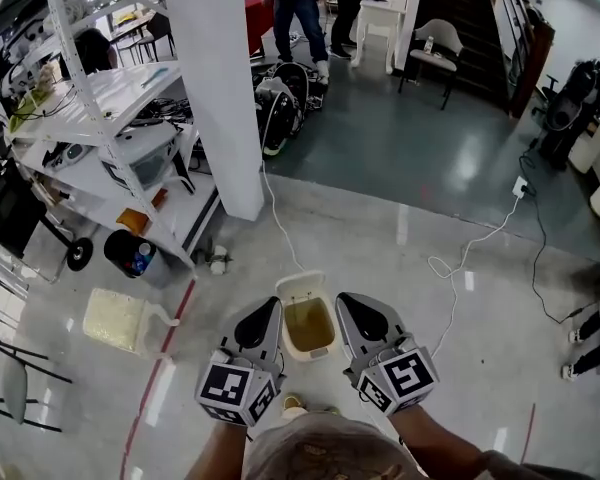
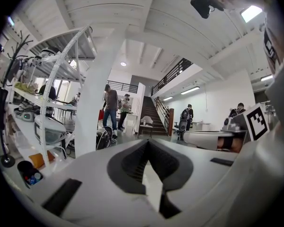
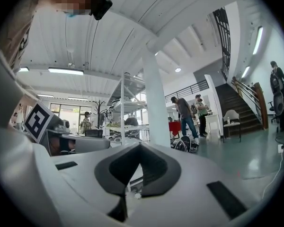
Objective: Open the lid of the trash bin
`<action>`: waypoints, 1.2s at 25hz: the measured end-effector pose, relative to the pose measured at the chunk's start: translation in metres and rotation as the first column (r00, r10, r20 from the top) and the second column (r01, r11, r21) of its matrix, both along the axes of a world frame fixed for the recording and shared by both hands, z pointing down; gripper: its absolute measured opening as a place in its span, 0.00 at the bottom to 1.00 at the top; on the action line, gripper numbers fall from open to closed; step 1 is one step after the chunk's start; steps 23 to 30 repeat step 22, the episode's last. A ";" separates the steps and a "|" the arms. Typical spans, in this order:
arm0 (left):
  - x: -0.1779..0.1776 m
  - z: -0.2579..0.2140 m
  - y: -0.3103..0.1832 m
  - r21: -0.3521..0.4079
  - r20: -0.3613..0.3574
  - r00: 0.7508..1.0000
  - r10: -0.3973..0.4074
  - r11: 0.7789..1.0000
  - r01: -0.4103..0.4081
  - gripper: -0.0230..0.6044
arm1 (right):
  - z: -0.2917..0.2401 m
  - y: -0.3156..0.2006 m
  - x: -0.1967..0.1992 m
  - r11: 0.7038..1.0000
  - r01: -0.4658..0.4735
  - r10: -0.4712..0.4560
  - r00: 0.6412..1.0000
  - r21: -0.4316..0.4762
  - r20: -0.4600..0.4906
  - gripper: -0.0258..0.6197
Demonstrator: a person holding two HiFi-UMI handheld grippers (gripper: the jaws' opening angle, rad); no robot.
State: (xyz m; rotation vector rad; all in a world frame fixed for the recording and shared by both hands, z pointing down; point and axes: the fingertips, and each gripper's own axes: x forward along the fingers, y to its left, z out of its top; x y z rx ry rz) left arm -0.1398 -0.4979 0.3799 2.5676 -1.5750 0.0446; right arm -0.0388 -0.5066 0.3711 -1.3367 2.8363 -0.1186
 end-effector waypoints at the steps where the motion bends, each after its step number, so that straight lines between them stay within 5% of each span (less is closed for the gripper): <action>1: 0.000 0.001 0.000 0.002 0.000 1.000 0.000 1.000 0.000 0.02 | 0.001 -0.001 0.000 1.000 0.000 0.000 1.000 -0.002 -0.001 0.09; 30: -0.007 0.016 -0.011 -0.043 -0.001 1.000 0.000 0.999 0.000 0.02 | 0.014 -0.009 -0.012 0.999 0.039 -0.039 0.999 -0.018 -0.031 0.09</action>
